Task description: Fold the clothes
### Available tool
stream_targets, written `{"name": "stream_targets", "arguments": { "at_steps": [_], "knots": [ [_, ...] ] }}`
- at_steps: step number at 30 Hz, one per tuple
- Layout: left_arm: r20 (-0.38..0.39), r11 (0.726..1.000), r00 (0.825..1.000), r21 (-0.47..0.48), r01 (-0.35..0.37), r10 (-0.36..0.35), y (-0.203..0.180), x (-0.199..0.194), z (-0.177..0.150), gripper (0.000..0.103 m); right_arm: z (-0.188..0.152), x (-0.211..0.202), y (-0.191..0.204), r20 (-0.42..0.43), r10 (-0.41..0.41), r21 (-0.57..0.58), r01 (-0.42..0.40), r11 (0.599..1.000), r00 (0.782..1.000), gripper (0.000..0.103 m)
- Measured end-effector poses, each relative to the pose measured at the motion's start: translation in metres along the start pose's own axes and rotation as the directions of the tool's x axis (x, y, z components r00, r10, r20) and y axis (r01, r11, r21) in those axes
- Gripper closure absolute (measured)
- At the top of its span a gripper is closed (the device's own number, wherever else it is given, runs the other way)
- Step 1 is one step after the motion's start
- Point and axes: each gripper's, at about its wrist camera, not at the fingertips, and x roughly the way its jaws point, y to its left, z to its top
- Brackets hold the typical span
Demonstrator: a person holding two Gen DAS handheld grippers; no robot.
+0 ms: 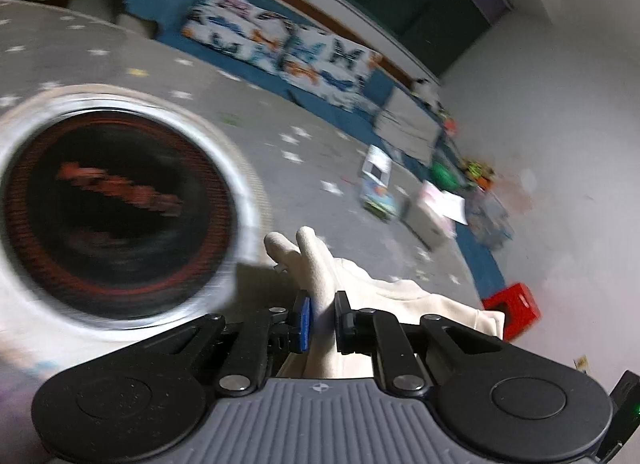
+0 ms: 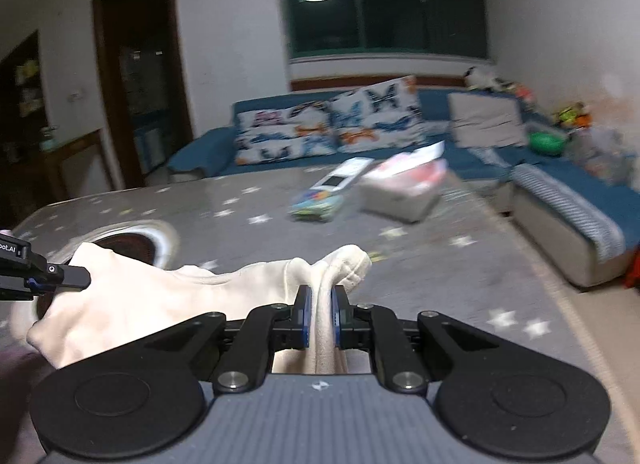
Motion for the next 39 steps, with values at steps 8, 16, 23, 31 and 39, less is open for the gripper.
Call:
{"name": "stream_targets", "arguments": {
  "at_steps": [8, 16, 23, 31, 39],
  "knots": [
    [-0.063, 0.993, 0.996, 0.095, 0.074, -0.068, -0.061, 0.057, -0.006, 0.090, 0.011, -0.009, -0.054, 0.026, -0.164, 0.012, 0.163, 0.986, 0.986, 0.094],
    [-0.099, 0.981, 0.994, 0.192, -0.014, 0.034, -0.063, 0.093, -0.012, 0.087, -0.015, 0.022, -0.094, -0.116, -0.262, 0.081, 0.272, 0.959, 0.958, 0.092],
    [-0.054, 0.972, 0.996, 0.230, -0.054, 0.068, -0.059, 0.086, -0.004, 0.080, -0.014, 0.021, -0.086, -0.103, -0.228, 0.083, 0.237, 0.968, 0.968, 0.083],
    [-0.085, 0.941, 0.996, 0.338, 0.016, 0.013, -0.093, 0.099, -0.016, 0.082, 0.003, 0.062, -0.056, -0.114, -0.109, 0.059, 0.117, 0.991, 0.987, 0.076],
    [-0.112, 0.914, 0.994, 0.404, 0.029, 0.018, -0.112, 0.134, -0.012, 0.082, 0.000, 0.094, -0.054, -0.143, -0.125, 0.052, 0.134, 0.990, 0.982, 0.072]
  ]
}}
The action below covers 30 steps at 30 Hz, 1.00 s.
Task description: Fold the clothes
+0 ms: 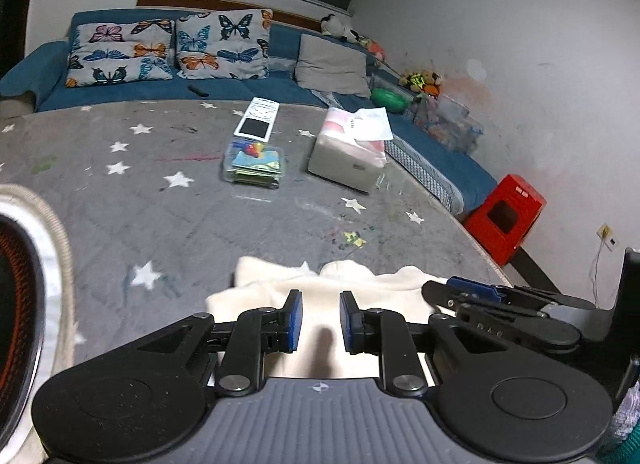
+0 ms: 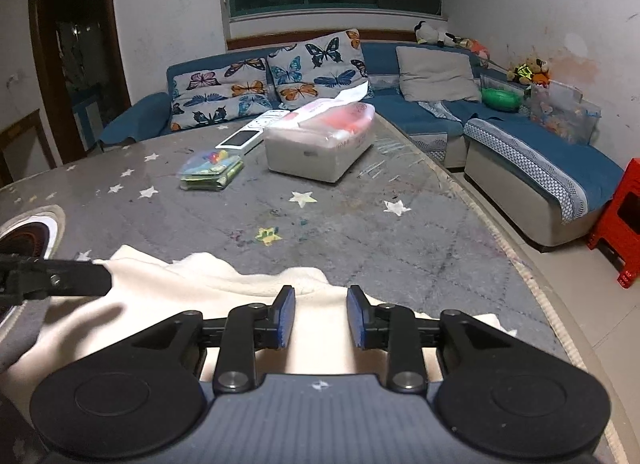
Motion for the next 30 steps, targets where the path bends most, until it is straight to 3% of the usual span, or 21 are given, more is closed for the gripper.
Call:
{"name": "stream_targets", "arguments": {
  "at_steps": [8, 13, 23, 30],
  "knots": [
    [-0.053, 0.998, 0.998, 0.058, -0.032, 0.035, -0.011, 0.035, 0.000, 0.082, 0.000, 0.001, -0.003, 0.000, 0.003, -0.005, -0.003, 1.000, 1.000, 0.067],
    [-0.049, 0.997, 0.998, 0.065, -0.044, 0.047, -0.013, 0.035, -0.001, 0.081, -0.002, -0.015, 0.001, 0.011, 0.015, -0.023, -0.015, 1.000, 1.000, 0.061],
    [-0.017, 0.992, 0.998, 0.118, -0.051, 0.053, -0.020, 0.002, -0.013, 0.080, -0.025, -0.057, 0.023, 0.013, 0.087, -0.065, -0.086, 0.994, 0.996, 0.043],
    [0.006, 0.990, 0.999, 0.137, -0.038, 0.038, -0.015, -0.034, -0.038, 0.080, -0.054, -0.078, 0.038, 0.002, 0.091, -0.087, -0.091, 0.992, 0.996, 0.040]
  ]
}}
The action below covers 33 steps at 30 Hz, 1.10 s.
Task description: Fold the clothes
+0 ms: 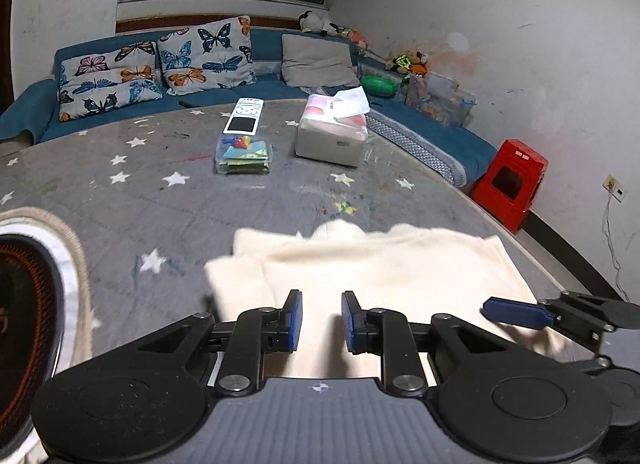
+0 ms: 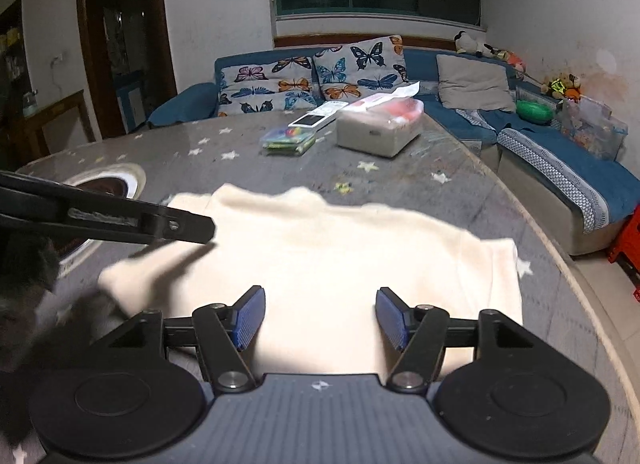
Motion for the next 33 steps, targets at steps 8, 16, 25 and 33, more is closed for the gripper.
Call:
{"name": "stream_targets", "arguments": {
  "at_steps": [8, 16, 25, 33],
  "knots": [
    [0.011, 0.999, 1.000, 0.042, -0.013, 0.013, -0.003, -0.017, -0.032, 0.079, -0.021, -0.023, 0.008, 0.020, -0.033, -0.016, 0.034, 0.999, 0.999, 0.038],
    [0.019, 0.999, 1.000, 0.051, -0.013, 0.012, -0.005, -0.022, -0.040, 0.067, -0.029, -0.027, 0.015, 0.025, -0.041, -0.017, 0.042, 0.999, 0.999, 0.031],
    [0.005, 1.000, 1.000, 0.024, -0.004, 0.004, -0.007, -0.037, -0.045, 0.053, -0.039, -0.032, 0.020, 0.038, -0.050, 0.009, 0.049, 0.999, 0.998, 0.022],
    [-0.015, 0.999, 1.000, 0.036, -0.020, 0.021, -0.013, -0.044, -0.052, 0.031, -0.046, -0.045, 0.026, 0.047, -0.070, 0.021, 0.069, 0.997, 0.996, 0.005]
  ]
}}
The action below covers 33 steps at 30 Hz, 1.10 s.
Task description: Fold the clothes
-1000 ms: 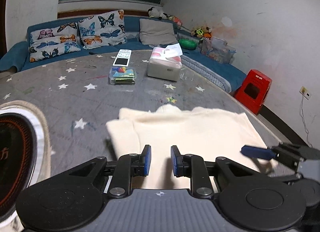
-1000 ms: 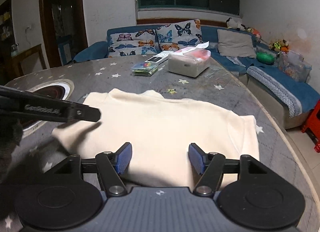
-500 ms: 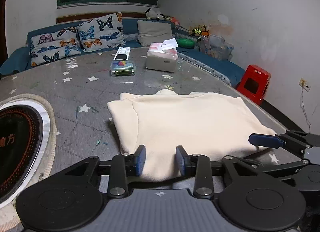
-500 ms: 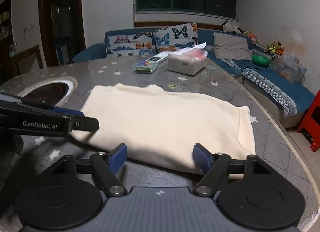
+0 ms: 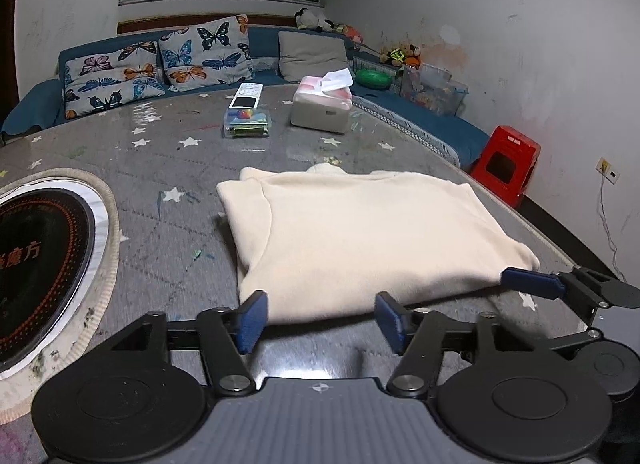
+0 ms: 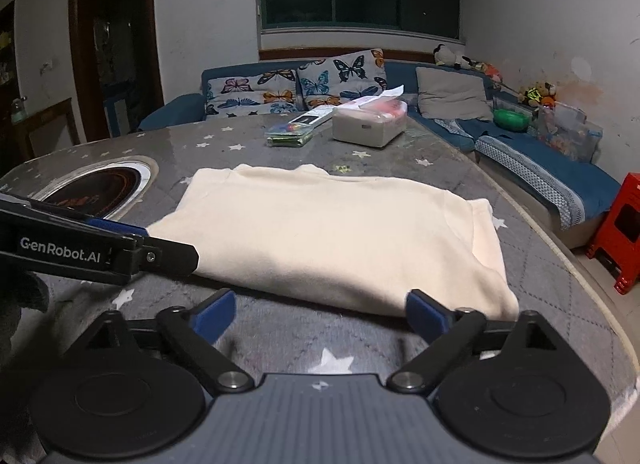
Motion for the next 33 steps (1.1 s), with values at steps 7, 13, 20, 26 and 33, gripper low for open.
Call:
{"name": "stream_targets", "arguments": {
  "at_steps": [7, 13, 20, 26, 33],
  "knots": [
    [-0.004, 0.999, 0.999, 0.014, -0.034, 0.034, -0.001, -0.007, -0.006, 0.019, -0.006, -0.008, -0.001, -0.005, -0.008, 0.012, 0.008, 1.000, 1.000, 0.000],
    [-0.002, 0.998, 0.998, 0.021, -0.057, 0.057, 0.001, -0.015, -0.012, 0.008, -0.013, -0.004, 0.002, -0.036, -0.012, 0.020, 0.012, 1.000, 0.999, 0.000],
    [-0.005, 0.998, 0.998, 0.017, -0.066, 0.067, 0.003, -0.023, -0.017, 0.001, -0.021, 0.001, 0.008, -0.068, -0.024, 0.001, 0.024, 1.000, 0.997, 0.000],
    [-0.009, 0.998, 0.998, -0.001, -0.065, 0.065, 0.005, -0.028, -0.021, 0.000, -0.022, 0.001, 0.009, -0.066, -0.030, 0.012, 0.031, 0.999, 0.997, 0.000],
    [-0.027, 0.998, 0.998, -0.014, -0.060, 0.060, 0.005, -0.031, -0.026, 0.000, -0.023, 0.001, 0.009, -0.064, -0.032, 0.007, 0.032, 0.999, 0.997, 0.000]
  ]
}}
